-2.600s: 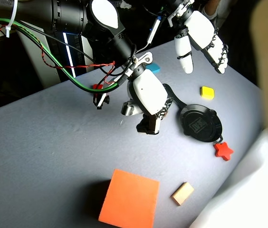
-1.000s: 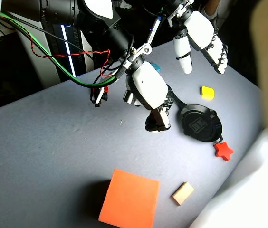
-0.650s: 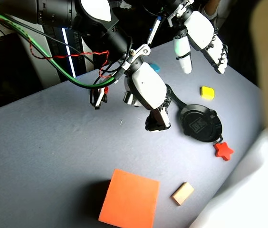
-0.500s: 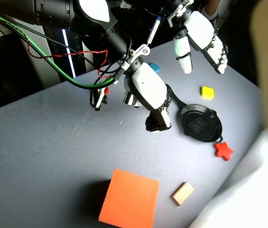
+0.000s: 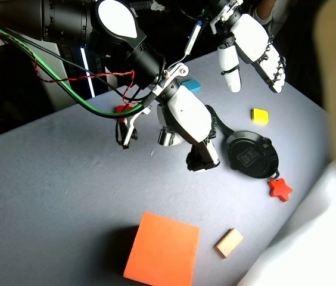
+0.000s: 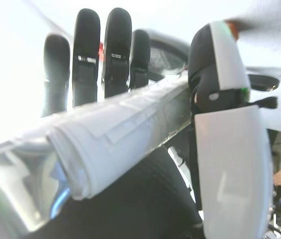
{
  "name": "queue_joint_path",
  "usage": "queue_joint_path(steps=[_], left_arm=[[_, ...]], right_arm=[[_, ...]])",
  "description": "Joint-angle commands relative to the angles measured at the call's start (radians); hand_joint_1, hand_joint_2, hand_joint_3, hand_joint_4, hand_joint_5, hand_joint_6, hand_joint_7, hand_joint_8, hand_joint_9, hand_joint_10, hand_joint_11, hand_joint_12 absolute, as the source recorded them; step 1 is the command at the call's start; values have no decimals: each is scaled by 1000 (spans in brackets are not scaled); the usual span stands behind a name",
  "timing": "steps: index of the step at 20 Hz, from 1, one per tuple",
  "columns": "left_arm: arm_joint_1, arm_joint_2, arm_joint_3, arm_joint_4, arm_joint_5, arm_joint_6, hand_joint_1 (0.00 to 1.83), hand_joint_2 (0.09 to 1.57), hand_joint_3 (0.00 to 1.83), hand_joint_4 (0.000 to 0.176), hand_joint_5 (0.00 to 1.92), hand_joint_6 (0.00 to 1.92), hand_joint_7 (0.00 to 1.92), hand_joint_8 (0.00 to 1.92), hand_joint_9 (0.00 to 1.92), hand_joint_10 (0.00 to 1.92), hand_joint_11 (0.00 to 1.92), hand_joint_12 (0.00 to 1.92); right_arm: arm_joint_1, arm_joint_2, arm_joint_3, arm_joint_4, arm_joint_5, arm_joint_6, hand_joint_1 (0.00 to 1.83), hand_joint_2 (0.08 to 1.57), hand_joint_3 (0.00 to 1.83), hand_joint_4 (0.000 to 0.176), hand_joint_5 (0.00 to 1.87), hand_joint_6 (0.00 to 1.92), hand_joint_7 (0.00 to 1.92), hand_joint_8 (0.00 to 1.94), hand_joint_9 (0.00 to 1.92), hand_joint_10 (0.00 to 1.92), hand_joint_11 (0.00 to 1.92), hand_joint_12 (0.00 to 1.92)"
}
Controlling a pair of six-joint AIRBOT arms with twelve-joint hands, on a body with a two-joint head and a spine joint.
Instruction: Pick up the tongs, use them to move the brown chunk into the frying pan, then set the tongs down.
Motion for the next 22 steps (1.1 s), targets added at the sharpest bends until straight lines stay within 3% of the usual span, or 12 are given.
queue_joint_path(steps=[1,9,22], left_arm=[[-8,2,1,93,-59,5,43,1297,0,24,0,0,0,0,0,0,0,181],[-8,1,1,93,-59,5,84,1289,0,22,0,0,0,0,0,0,0,167],[-9,1,1,93,-59,6,44,1296,1,22,0,0,0,0,0,0,0,146]], right_arm=[[4,5,1,-60,16,-1,894,1214,1,0,770,279,1011,26,740,583,315,1495],[10,14,14,20,40,-58,902,1210,0,0,771,273,1008,19,737,580,311,1492],[-30,-15,99,22,88,-36,905,1206,0,0,773,270,1009,15,738,594,312,1504]])
